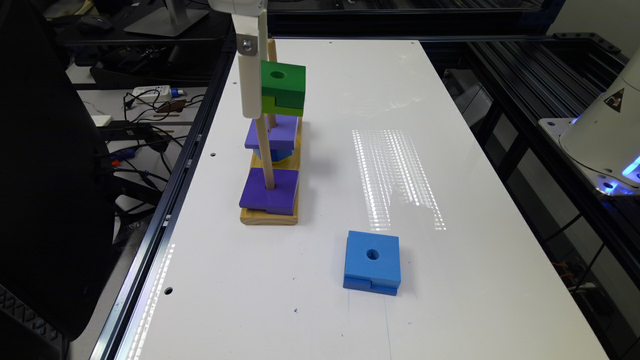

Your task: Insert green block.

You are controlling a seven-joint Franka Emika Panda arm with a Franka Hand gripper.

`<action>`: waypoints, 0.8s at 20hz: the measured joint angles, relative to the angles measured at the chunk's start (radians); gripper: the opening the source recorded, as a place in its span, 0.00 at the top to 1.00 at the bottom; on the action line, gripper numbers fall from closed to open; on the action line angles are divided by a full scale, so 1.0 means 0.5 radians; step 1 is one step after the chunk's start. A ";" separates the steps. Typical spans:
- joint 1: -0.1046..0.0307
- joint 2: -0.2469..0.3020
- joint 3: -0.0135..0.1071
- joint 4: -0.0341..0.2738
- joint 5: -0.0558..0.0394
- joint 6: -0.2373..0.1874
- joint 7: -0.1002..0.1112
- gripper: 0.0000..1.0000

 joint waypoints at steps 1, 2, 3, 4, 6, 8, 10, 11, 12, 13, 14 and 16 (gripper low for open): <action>0.000 0.000 0.000 0.000 0.000 0.000 0.000 1.00; -0.001 0.002 0.000 0.000 0.000 0.000 0.000 1.00; -0.001 0.008 0.000 0.001 -0.001 0.002 0.000 1.00; -0.001 0.019 0.000 0.001 -0.003 0.008 -0.001 1.00; -0.002 0.038 0.000 0.003 -0.005 0.022 -0.001 1.00; -0.002 0.047 0.000 0.010 -0.006 0.024 -0.001 1.00; -0.002 0.048 0.000 0.014 -0.006 0.024 -0.001 1.00; -0.002 0.048 0.000 0.014 -0.006 0.024 -0.001 1.00; -0.002 0.048 0.000 0.014 -0.006 0.024 -0.001 1.00; -0.002 0.048 0.000 0.014 -0.006 0.024 -0.001 1.00; -0.002 0.048 0.000 0.014 -0.006 0.024 -0.001 1.00; -0.002 0.050 0.000 0.015 -0.006 0.024 -0.001 1.00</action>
